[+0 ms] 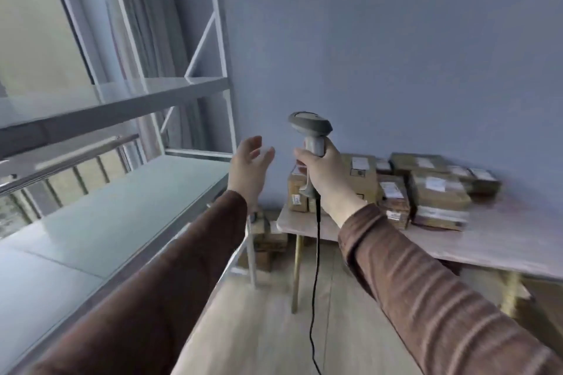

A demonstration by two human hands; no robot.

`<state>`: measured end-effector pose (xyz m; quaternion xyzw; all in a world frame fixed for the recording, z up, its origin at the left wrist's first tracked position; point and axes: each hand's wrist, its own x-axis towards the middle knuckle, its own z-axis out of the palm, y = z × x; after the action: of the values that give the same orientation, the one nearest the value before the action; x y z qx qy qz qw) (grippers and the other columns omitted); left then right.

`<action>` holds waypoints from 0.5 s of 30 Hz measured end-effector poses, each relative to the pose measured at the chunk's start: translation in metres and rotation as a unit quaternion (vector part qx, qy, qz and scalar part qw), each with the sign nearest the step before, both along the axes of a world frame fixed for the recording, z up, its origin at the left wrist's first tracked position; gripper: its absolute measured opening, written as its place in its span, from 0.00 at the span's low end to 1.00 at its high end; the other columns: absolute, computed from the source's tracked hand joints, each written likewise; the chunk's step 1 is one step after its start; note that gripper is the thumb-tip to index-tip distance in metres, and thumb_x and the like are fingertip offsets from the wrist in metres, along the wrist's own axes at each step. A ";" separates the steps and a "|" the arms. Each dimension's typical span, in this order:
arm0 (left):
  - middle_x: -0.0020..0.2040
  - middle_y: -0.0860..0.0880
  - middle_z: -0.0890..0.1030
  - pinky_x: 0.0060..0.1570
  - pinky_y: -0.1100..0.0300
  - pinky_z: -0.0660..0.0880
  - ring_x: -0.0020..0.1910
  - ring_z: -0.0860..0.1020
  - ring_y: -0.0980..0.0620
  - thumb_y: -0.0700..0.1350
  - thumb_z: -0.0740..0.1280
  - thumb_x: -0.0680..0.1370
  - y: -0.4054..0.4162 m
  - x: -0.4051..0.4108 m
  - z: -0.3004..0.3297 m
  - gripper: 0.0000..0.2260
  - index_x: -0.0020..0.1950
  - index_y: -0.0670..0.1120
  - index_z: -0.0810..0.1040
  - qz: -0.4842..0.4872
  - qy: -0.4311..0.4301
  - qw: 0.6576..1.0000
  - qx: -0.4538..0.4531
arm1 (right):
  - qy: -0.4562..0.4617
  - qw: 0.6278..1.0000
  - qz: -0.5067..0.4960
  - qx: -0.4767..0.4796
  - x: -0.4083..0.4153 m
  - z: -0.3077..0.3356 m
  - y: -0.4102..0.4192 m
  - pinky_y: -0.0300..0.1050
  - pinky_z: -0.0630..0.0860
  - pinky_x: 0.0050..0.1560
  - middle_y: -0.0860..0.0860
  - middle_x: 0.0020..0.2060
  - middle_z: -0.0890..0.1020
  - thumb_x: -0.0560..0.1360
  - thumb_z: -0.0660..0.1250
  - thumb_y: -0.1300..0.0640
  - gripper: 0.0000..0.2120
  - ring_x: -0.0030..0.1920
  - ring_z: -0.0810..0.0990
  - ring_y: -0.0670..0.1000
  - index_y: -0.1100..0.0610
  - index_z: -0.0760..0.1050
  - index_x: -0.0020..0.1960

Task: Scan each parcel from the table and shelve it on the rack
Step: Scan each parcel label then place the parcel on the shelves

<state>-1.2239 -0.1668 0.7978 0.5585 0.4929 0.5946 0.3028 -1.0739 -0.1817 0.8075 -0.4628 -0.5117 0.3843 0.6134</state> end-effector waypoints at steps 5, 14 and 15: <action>0.66 0.49 0.80 0.52 0.71 0.74 0.65 0.79 0.52 0.45 0.68 0.83 0.055 0.142 -0.025 0.15 0.70 0.46 0.75 -0.068 -0.012 0.997 -0.027 | 0.007 0.998 -0.056 -0.034 0.143 -0.026 0.043 0.52 0.84 0.50 0.55 0.48 0.84 0.76 0.72 0.58 0.13 0.44 0.86 0.53 0.55 0.75 0.59; 0.61 0.50 0.81 0.56 0.66 0.75 0.60 0.80 0.54 0.45 0.67 0.83 0.138 0.334 -0.065 0.15 0.70 0.45 0.76 -0.156 -0.016 0.984 -0.090 | 0.018 0.985 -0.151 -0.083 0.335 -0.065 0.110 0.40 0.79 0.34 0.53 0.43 0.83 0.78 0.71 0.57 0.11 0.33 0.82 0.46 0.55 0.74 0.58; 0.59 0.51 0.81 0.55 0.67 0.74 0.58 0.80 0.56 0.45 0.67 0.83 0.148 0.349 -0.069 0.15 0.69 0.45 0.75 -0.166 -0.011 0.982 -0.093 | 0.017 0.982 -0.167 -0.087 0.350 -0.070 0.117 0.39 0.78 0.31 0.52 0.42 0.83 0.78 0.71 0.58 0.12 0.31 0.82 0.43 0.55 0.74 0.60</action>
<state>-0.8750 -0.0190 0.7287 0.5956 0.4429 0.4936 0.4533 -0.7235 -0.0648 0.7380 -0.5863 -0.3816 0.3277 0.6350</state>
